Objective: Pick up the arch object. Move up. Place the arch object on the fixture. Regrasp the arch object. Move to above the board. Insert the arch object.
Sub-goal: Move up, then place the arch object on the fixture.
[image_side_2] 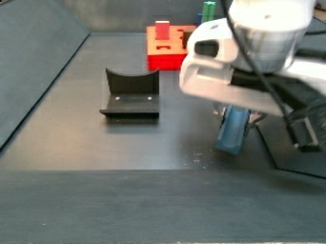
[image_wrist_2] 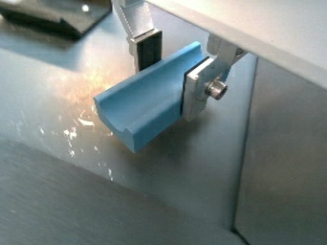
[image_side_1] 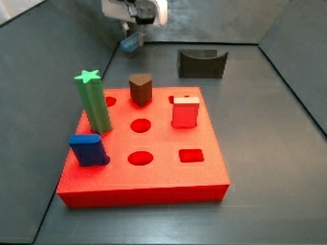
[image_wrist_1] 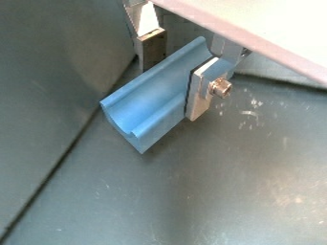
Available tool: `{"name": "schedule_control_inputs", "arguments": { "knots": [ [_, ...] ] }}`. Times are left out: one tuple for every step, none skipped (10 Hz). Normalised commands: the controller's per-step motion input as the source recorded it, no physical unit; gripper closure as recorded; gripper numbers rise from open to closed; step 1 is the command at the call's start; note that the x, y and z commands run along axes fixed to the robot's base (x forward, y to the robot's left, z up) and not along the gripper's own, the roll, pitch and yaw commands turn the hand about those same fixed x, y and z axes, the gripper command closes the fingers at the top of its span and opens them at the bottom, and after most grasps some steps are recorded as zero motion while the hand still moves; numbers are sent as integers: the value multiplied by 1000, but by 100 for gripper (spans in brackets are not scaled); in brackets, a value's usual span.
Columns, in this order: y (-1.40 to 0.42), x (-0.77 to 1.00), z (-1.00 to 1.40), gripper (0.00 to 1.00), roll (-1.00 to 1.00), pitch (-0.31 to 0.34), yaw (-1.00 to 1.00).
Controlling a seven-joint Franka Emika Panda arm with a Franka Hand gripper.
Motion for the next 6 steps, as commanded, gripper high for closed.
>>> {"name": "schedule_control_inputs", "arguments": {
  "knots": [
    [4,-25,503,100,44,101,-29],
    [2,-15,355,100,67,127,-26],
    [-3,-16,252,100,87,132,-15],
    [0,0,1000,100,0,0,0],
    [1,-4,1000,100,18,3,10],
    [1,-13,1000,100,37,24,5]
  ]
}}
